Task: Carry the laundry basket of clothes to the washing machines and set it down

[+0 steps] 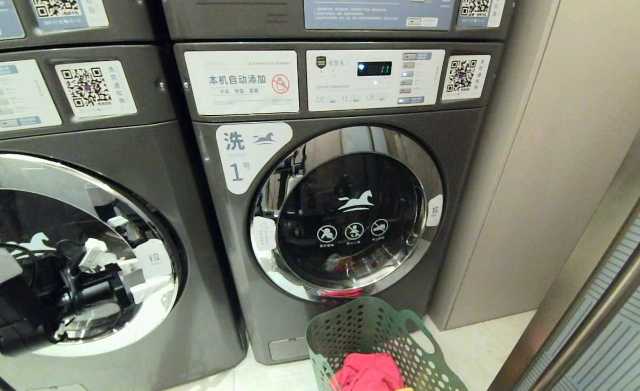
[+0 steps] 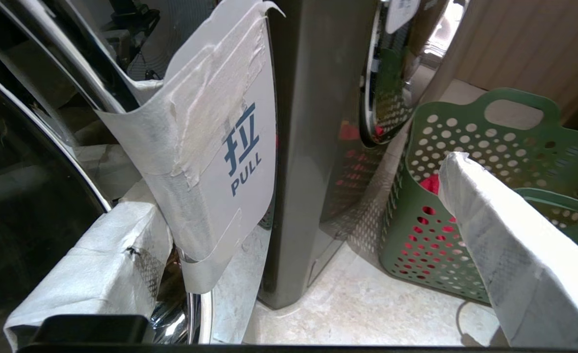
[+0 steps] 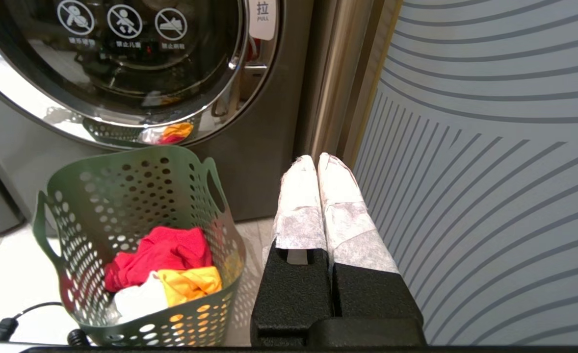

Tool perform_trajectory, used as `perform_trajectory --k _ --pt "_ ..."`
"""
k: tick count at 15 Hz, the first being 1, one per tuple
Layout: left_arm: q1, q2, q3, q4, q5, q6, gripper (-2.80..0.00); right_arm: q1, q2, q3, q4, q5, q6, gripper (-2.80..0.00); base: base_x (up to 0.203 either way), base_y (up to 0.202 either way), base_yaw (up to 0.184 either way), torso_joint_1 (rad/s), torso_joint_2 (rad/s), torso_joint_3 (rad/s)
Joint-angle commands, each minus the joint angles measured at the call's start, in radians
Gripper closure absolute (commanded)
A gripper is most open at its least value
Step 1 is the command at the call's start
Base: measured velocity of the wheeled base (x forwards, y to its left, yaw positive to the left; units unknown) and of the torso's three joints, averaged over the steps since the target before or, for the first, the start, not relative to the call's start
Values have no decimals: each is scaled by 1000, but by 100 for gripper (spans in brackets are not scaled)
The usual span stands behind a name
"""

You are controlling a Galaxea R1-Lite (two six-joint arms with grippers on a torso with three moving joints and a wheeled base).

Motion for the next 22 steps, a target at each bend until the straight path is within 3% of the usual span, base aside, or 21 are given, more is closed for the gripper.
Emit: perform_trajectory --k 1,4,12,15,19,22 --pt "7 -8 7 -13 -4 3 -280 0 1 0 0 0 -1 0 0 0 0 0 0 0" --pt "45 -13 16 -13 -4 1 -280 0 1 0 0 0 -1 0 0 0 0 0 0 0" --pt "244 -30 19 -36 -10 0 -280 0 1 0 0 0 -1 0 0 0 0 0 0 0" --pt "290 -84 82 -35 -16 -4 -280 0 1 0 0 0 -1 0 0 0 0 0 0 0" --pt "337 -338 218 -26 -19 -19 -280 0 1 0 0 0 -1 0 0 0 0 0 0 0" --pt "415 -709 329 -12 22 -131 -280 0 1 0 0 0 -1 0 0 0 0 0 0 0"
